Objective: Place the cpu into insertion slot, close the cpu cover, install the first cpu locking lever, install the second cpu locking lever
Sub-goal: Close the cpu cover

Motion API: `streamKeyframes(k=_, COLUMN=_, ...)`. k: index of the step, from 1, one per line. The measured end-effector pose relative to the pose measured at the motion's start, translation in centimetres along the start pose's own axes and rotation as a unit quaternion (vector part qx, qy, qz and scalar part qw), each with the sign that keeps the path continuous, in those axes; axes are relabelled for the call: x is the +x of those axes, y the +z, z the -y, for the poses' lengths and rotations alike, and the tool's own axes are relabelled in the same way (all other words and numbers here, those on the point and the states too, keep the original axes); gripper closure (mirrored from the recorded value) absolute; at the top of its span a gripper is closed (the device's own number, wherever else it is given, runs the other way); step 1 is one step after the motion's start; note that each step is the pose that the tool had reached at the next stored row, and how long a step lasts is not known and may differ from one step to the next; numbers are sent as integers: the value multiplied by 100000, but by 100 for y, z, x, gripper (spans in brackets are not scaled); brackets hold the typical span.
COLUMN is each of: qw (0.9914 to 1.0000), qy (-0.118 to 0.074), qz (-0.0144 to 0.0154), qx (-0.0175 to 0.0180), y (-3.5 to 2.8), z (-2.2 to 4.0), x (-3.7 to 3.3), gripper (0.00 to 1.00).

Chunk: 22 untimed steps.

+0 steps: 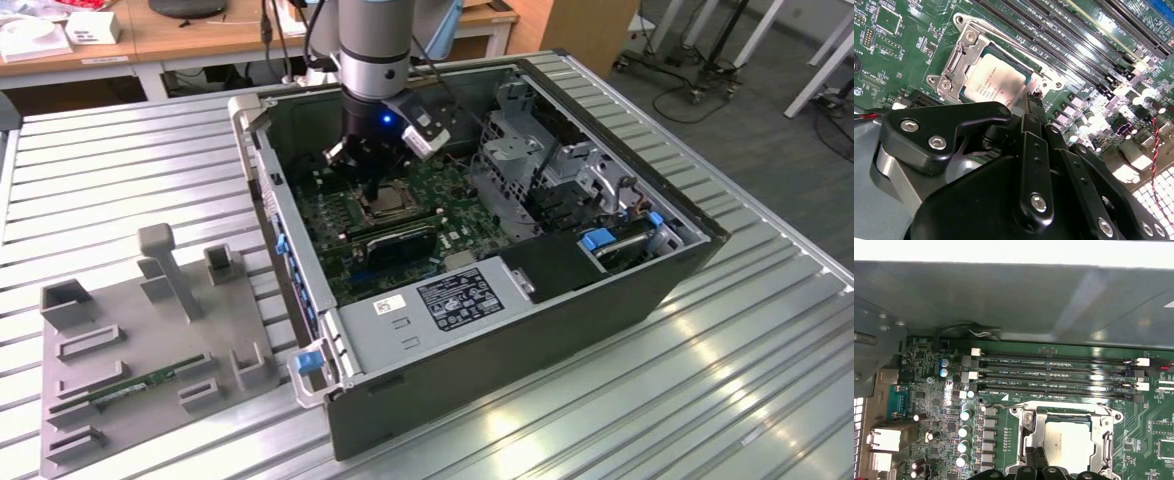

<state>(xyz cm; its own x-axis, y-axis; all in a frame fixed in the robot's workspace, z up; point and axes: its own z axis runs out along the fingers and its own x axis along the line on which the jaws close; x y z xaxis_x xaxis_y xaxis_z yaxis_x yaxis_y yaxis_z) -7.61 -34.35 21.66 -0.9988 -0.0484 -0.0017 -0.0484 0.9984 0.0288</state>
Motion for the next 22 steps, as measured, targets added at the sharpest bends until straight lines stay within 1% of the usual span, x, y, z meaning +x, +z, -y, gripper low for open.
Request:
streamKeyframes(k=1, qw=100000, qy=-1, qz=0, qx=1, y=15, z=0, x=0, gripper=89)
streamKeyframes(k=4, qw=100000, qy=-1, qz=1, qx=-1, y=16, z=1, x=0, gripper=89)
streamKeyframes(k=12, qw=100000, qy=0, qz=4, qx=-4, y=43, z=-7, x=9, gripper=89)
streamKeyframes(k=22, qw=100000, qy=-2, qz=2, qx=-2, y=104, z=-13, x=12, gripper=89)
